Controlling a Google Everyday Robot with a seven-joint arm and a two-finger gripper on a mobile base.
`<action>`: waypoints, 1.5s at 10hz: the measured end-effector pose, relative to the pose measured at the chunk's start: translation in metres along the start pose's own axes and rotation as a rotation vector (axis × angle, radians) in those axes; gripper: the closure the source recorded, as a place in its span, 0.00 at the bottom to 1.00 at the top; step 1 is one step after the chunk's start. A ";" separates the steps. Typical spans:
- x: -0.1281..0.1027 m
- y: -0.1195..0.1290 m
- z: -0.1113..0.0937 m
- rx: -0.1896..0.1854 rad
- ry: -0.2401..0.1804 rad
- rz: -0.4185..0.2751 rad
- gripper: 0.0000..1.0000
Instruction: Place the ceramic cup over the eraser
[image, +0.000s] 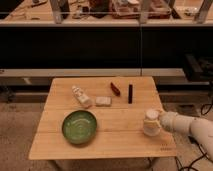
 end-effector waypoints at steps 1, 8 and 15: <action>0.001 0.000 0.001 0.000 -0.001 -0.002 1.00; 0.096 0.114 0.045 -0.161 0.219 0.005 1.00; 0.180 0.157 0.075 -0.199 0.336 0.003 1.00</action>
